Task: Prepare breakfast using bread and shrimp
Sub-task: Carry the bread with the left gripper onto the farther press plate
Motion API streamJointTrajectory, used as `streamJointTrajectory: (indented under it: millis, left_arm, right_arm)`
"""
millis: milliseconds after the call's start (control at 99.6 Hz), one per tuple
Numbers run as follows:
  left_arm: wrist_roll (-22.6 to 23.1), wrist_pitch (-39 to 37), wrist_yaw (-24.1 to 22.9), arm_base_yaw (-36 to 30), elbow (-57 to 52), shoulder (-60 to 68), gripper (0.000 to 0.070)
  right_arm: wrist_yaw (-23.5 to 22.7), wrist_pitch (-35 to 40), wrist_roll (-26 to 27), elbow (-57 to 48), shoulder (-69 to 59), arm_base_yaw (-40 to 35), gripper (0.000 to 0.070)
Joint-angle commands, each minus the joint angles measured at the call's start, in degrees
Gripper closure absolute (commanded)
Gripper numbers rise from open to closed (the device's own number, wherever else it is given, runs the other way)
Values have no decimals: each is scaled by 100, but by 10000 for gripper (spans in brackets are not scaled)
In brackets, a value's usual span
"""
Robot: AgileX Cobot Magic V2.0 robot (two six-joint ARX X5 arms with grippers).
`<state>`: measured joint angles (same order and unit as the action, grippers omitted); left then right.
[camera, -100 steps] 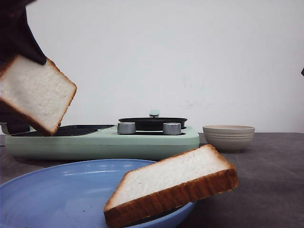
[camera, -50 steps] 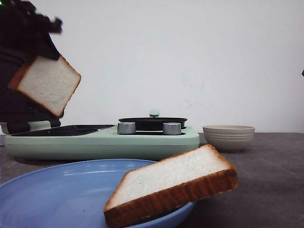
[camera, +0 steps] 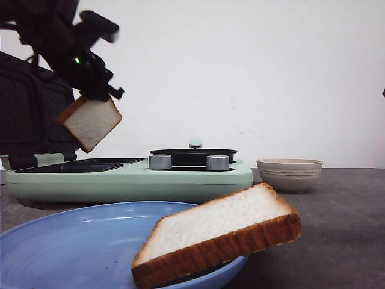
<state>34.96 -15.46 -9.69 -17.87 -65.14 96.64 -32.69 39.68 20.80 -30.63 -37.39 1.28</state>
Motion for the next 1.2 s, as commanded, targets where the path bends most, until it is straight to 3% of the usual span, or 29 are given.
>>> streamJointTrajectory:
  millis: [0, 281, 903, 964, 1194]
  left_arm:
    - [577, -83, -26, -13, -282, 221, 697]
    - [1176, -87, -101, -13, -664, 728, 698]
    - [1193, 197, -103, -9, -664, 1119, 697]
    - [1193, 243, -101, -11, -664, 1119, 652]
    - [1071, 260, -70, -37, -664, 1117, 372]
  right_arm:
    - [13, -44, -90, -87, -33, -7, 122]
    - [13, -44, -90, -87, -33, -7, 123]
    - [15, -42, -87, -87, -33, -7, 123]
    - [15, -42, -87, -87, -33, -7, 123]
    - [15, -42, -87, -87, -33, -7, 123]
